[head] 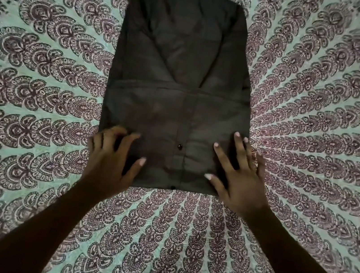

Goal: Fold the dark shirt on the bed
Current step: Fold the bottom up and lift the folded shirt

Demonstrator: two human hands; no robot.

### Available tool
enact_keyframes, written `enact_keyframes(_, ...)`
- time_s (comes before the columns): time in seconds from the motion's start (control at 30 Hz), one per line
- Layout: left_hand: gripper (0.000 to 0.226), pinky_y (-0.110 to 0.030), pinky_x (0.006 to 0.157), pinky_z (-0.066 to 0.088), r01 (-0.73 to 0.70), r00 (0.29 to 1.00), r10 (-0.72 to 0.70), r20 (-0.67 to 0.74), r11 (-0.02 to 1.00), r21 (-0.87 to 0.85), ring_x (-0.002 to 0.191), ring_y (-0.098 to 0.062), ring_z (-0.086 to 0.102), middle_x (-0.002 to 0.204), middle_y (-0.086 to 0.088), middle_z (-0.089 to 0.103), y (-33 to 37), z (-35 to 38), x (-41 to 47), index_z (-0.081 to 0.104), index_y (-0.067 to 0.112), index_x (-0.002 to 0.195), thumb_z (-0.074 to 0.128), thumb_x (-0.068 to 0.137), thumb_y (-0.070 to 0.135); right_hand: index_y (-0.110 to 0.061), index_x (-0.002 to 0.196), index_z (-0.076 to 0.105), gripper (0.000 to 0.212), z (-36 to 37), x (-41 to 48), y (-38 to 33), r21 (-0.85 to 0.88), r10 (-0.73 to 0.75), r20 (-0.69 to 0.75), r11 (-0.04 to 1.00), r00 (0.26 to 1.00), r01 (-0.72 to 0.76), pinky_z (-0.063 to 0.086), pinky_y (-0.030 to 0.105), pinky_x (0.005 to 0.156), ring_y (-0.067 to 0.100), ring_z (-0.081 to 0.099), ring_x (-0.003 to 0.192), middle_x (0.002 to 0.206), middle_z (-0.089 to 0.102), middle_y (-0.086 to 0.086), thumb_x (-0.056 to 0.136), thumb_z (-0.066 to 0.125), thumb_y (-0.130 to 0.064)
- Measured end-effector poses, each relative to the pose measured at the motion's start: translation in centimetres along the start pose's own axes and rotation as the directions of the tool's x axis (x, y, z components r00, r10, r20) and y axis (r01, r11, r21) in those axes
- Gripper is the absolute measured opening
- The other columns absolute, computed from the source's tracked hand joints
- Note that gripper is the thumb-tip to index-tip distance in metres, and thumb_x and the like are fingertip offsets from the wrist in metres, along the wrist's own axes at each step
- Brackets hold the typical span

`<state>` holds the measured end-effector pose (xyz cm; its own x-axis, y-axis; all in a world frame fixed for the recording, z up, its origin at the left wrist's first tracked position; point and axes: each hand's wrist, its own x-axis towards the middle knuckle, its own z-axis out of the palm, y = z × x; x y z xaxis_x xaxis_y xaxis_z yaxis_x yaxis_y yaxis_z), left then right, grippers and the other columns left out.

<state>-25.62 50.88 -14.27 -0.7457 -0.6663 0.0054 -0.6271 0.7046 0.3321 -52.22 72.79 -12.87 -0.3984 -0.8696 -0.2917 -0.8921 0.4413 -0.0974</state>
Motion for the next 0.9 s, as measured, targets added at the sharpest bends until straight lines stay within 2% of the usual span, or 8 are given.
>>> enact_keyframes(0.13,0.06,-0.054,0.09,0.048,-0.223,0.959,0.216,0.183,0.975,0.018,0.106,-0.039,0.057,0.126,-0.015,0.052,-2.4,-1.2,-6.1,0.058,0.011,0.128,0.057,0.082,0.049,-0.031,0.164,0.025,0.076,-0.2,-2.8,0.4,-0.013,-0.189,0.118,0.981,0.975,0.192,0.019,0.07,0.119,0.03,0.002,0.161,0.175,-0.007,0.01,0.098,0.038,-0.065)
enact_keyframes(0.3,0.044,-0.055,0.089,0.051,-0.134,0.977,0.114,0.181,0.986,0.101,0.101,-0.036,0.064,0.124,-0.014,0.062,-4.7,-1.6,-7.6,0.068,0.01,0.119,0.046,0.088,0.031,-0.027,0.158,0.038,0.084,0.2,-3.7,1.3,-0.058,-0.202,0.099,0.976,0.974,0.208,0.034,0.064,0.111,0.028,0.029,0.155,0.172,0.02,0.012,0.08,0.069,-0.035)
enact_keyframes(0.47,0.033,-0.046,0.094,0.042,-0.148,0.979,0.132,0.158,0.984,0.095,0.093,-0.027,0.069,0.114,-0.006,0.068,-4.0,-2.6,-4.8,0.072,0.016,0.101,0.043,0.092,0.028,-0.021,0.126,0.061,0.077,-1.2,-1.7,1.1,-0.011,-0.186,-0.075,0.983,0.98,0.186,0.039,0.056,0.103,0.031,0.063,0.119,0.138,0.063,0.008,0.055,0.089,-0.014)
enact_keyframes(0.57,0.028,-0.046,0.089,0.045,0.007,0.992,0.01,0.126,0.991,-0.135,0.088,-0.023,0.067,0.102,-0.005,0.07,-3.6,-3.4,-3.0,0.065,0.013,0.104,0.039,0.102,0.023,-0.021,0.127,0.062,0.06,-2.9,-0.2,1.3,0.275,-0.061,-0.057,0.959,0.997,0.074,0.043,0.043,0.096,0.027,0.067,0.098,0.115,0.07,0.001,0.072,0.073,0.0)
enact_keyframes(0.7,0.017,-0.03,0.049,0.044,0.196,0.98,-0.17,0.101,0.895,-0.4,0.053,-0.017,0.052,0.078,0.001,0.058,-2.8,-6.2,0.3,0.05,0.022,0.108,0.034,0.112,0.027,-0.018,0.122,0.067,0.045,-6.9,2.5,1.7,0.478,0.006,-0.081,0.878,0.997,0.034,0.048,0.022,0.063,0.001,0.054,0.064,0.09,0.062,-0.011,0.086,0.062,0.008)
enact_keyframes(0.77,0.01,-0.018,0.038,0.042,0.195,0.98,-0.193,0.053,0.862,-0.467,0.057,-0.017,0.061,0.074,-0.001,0.058,-2.0,-8.2,3.1,0.047,0.018,0.108,0.037,0.111,0.015,-0.01,0.118,0.071,0.04,-9.6,4.4,1.8,0.523,0.05,-0.141,0.852,0.989,0.031,0.042,0.01,0.049,0.003,0.062,0.059,0.079,0.064,-0.008,0.087,0.063,0.014)
enact_keyframes(0.83,0.011,-0.012,0.046,0.047,0.155,0.982,-0.187,-0.019,0.864,-0.48,0.068,-0.004,0.064,0.077,0.0,0.058,-1.8,-9.6,6.6,0.047,0.016,0.109,0.039,0.111,0.008,-0.008,0.116,0.071,0.031,-11.9,7.0,2.1,0.577,0.086,-0.169,0.817,0.982,0.028,0.041,0.009,0.046,0.002,0.065,0.061,0.076,0.065,-0.005,0.092,0.062,0.011)
enact_keyframes(0.9,0.014,-0.012,0.055,0.046,0.112,0.981,-0.175,-0.089,0.872,-0.476,0.072,-0.002,0.059,0.08,0.002,0.056,-2.2,-10.4,10.9,0.048,0.027,0.107,0.04,0.111,0.017,-0.012,0.112,0.07,0.016,-13.9,10.6,2.6,0.609,0.117,-0.222,0.792,0.968,0.044,0.048,0.027,0.05,0.009,0.063,0.057,0.075,0.068,0.002,0.098,0.064,-0.006)
